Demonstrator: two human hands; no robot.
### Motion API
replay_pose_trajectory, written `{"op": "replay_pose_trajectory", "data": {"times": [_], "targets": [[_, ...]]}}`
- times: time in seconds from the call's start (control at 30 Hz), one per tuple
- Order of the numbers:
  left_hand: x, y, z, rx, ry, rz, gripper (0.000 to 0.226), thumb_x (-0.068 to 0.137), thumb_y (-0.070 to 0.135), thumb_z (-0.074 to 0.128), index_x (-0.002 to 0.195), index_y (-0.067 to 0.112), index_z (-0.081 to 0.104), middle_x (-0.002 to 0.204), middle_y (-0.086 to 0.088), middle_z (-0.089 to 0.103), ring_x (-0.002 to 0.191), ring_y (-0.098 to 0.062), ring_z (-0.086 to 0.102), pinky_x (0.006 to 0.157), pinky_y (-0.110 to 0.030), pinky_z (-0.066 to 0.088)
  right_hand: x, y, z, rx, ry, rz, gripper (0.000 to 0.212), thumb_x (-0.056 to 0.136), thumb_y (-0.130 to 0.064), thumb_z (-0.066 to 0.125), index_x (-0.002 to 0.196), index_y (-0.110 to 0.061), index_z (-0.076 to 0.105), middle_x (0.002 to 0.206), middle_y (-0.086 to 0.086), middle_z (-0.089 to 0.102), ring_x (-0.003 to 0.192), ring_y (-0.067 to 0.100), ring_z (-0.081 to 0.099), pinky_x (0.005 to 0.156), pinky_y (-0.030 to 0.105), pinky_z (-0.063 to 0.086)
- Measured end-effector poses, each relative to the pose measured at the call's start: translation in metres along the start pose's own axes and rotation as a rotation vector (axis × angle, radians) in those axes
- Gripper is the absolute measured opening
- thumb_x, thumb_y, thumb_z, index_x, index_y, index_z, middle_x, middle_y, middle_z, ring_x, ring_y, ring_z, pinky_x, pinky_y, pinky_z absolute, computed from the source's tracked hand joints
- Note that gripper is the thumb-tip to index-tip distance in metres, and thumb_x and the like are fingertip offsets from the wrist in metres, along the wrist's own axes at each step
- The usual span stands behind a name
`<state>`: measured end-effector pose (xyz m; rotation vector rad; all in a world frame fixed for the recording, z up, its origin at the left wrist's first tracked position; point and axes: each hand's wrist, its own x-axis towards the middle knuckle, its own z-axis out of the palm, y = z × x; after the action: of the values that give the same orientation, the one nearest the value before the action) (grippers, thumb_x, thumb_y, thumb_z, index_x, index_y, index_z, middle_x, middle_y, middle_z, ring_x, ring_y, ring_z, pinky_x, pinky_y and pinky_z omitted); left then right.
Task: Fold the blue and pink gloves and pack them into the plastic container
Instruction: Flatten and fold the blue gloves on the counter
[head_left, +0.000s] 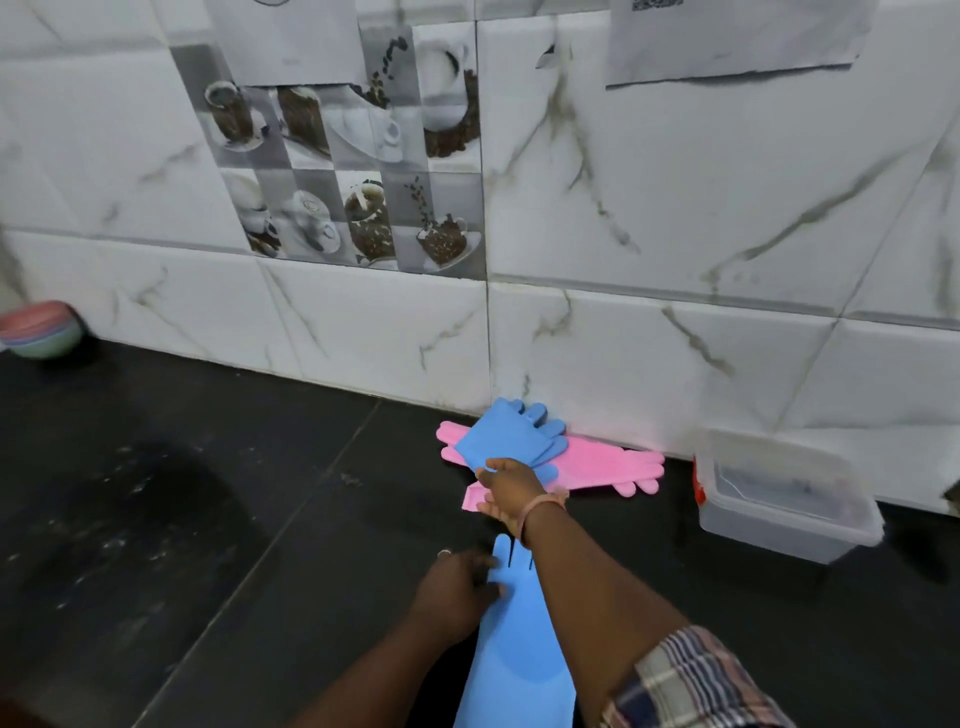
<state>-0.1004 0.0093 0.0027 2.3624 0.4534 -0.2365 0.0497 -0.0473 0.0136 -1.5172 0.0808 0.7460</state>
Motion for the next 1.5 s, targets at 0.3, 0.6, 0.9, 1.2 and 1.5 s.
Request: {"op": "replay_pose_trajectory", "data": {"times": [0.3,0.6,0.9,1.2,1.5], "targets": [[-0.016,-0.010,-0.024,-0.881,0.207,-0.331,0.021,0.102,0.016,0.057,0.119,0.013,0.069,0.091,-0.008,0.068,0.077,-0.018,0.064,0.066,-0.030,0.054,-0.004,-0.030,0.010,0.169,0.149,-0.115,0.030,0.091,-0.004,0.063,0.120,-0.003,0.060,0.086,0.014,0.064,0.067,0.022,0.058,0.062,0.030,0.052],[-0.012,-0.016,-0.028,-1.371,-0.255,-0.012,0.063,0.084,0.052,0.078,0.136,0.019,0.064,0.132,-0.010,0.072,0.125,-0.032,0.067,0.109,-0.058,0.049,-0.111,-0.067,-0.035,0.393,-0.185,-0.532,0.027,0.084,-0.019,0.069,0.111,-0.018,0.070,0.070,0.007,0.056,0.049,0.015,0.049,0.053,0.026,0.047],[-0.008,-0.039,-0.032,-1.613,-0.420,-0.405,0.057,0.076,0.026,0.080,0.127,0.003,0.066,0.109,-0.018,0.075,0.089,-0.032,0.075,0.073,-0.045,0.067,-0.134,-0.028,0.000,0.411,0.480,-0.625,0.026,0.086,-0.003,0.060,0.094,-0.023,0.073,0.074,-0.004,0.068,0.065,0.012,0.060,0.058,0.025,0.052],[-0.007,-0.034,-0.065,-1.855,-1.107,-0.040,0.072,0.095,0.050,0.059,0.149,0.003,0.050,0.152,-0.024,0.051,0.143,-0.040,0.047,0.119,-0.055,0.033,-0.206,-0.008,0.027,-0.426,-0.249,-0.660,0.020,0.071,0.000,0.055,0.067,-0.015,0.068,0.064,-0.002,0.065,0.068,0.015,0.057,0.113,0.025,0.035],[-0.030,-0.020,-0.038,-1.614,-0.727,-0.223,0.034,0.101,0.014,0.051,0.132,0.011,0.063,0.112,-0.026,0.077,0.083,-0.038,0.078,0.077,-0.049,0.063,-0.219,0.037,-0.032,0.077,0.160,-0.691,0.026,0.083,-0.005,0.049,0.063,0.004,0.062,0.065,0.024,0.062,0.074,0.033,0.063,0.117,0.041,0.033]]}}
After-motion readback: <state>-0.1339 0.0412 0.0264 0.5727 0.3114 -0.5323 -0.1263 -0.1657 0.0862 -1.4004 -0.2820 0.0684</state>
